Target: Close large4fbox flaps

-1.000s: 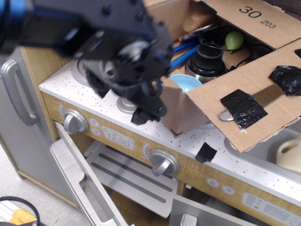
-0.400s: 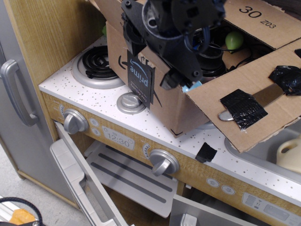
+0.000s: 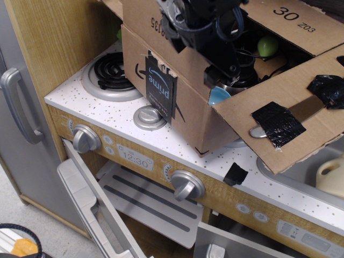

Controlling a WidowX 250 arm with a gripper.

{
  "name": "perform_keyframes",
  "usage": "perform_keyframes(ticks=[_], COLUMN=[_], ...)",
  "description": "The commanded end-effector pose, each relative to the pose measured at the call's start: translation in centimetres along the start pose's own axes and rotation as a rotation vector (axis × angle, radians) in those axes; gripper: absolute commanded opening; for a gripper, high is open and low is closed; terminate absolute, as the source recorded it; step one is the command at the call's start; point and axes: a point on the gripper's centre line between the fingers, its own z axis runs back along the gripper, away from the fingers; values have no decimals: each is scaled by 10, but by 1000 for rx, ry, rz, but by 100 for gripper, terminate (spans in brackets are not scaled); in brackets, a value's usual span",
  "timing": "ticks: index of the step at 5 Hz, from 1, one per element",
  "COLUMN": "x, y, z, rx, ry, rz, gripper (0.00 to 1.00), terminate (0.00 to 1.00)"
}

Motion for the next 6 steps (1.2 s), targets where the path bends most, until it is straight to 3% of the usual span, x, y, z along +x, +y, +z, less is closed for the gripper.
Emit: perform_keyframes(ticks=[1, 2, 5, 6], x=[30, 25, 0, 6], y=[-12, -19, -33, -35], z=[-1, -17, -68, -59], rx=[-109, -192, -297, -289], ry=[-105, -110, -90, -37], rz=[72, 142, 161, 138], gripper=[100, 100, 100, 100], terminate=[0, 0, 0, 100])
